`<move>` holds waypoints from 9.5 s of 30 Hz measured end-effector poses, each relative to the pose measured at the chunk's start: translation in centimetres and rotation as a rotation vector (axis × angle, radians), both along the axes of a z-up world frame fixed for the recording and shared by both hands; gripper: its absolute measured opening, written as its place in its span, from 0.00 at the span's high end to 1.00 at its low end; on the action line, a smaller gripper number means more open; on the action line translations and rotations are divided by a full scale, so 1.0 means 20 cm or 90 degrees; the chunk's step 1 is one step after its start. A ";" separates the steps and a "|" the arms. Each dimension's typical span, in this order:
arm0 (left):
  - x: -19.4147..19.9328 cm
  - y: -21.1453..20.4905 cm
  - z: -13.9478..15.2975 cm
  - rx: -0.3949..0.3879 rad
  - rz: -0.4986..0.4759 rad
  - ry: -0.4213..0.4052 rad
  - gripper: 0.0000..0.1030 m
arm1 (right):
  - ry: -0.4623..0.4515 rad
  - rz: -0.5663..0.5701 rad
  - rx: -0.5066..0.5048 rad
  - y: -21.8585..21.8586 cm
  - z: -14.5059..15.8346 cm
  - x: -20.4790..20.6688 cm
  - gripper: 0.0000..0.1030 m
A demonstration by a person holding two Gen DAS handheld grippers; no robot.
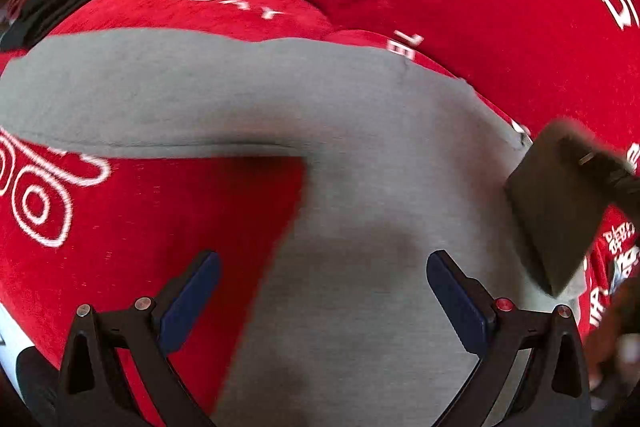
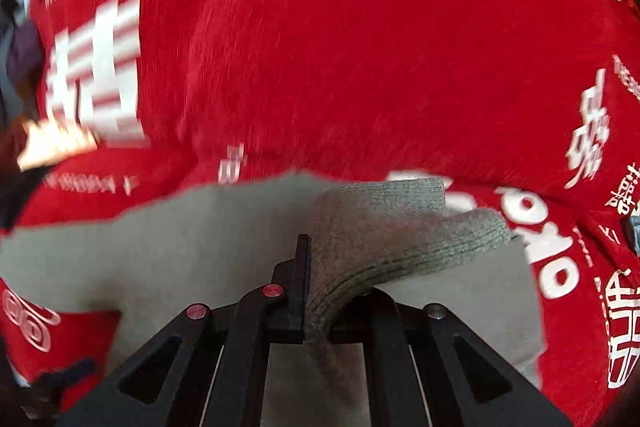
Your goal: Fold small clothes
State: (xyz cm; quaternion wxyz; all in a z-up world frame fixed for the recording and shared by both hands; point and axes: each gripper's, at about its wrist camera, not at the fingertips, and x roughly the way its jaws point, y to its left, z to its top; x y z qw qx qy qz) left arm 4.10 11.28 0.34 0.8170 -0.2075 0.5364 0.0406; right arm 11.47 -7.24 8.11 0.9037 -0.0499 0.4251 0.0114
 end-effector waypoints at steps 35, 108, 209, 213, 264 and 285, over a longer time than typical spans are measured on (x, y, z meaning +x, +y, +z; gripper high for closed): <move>0.41 -0.60 -0.03 0.174 -0.156 -0.003 0.00 | 0.139 -0.112 0.036 -1.05 -0.34 -0.01 0.22; 0.25 -0.54 -0.01 0.159 -0.123 0.031 0.00 | 0.072 -0.040 0.005 -0.96 -0.30 -0.26 0.12; 0.24 -0.82 0.34 0.132 -0.192 -0.128 0.17 | 0.004 -0.082 0.141 -1.25 -0.09 -0.39 0.12; 0.31 -0.53 0.20 0.116 -0.097 -0.061 0.17 | 0.029 -0.004 0.155 -1.06 -0.10 -0.18 0.12; 0.25 -0.58 0.03 0.193 -0.136 -0.040 0.08 | 0.101 0.008 0.099 -1.17 -0.25 -0.22 0.70; 0.30 -0.62 0.05 0.184 -0.165 -0.022 0.08 | 0.029 -0.008 0.086 -1.19 -0.13 -0.10 0.92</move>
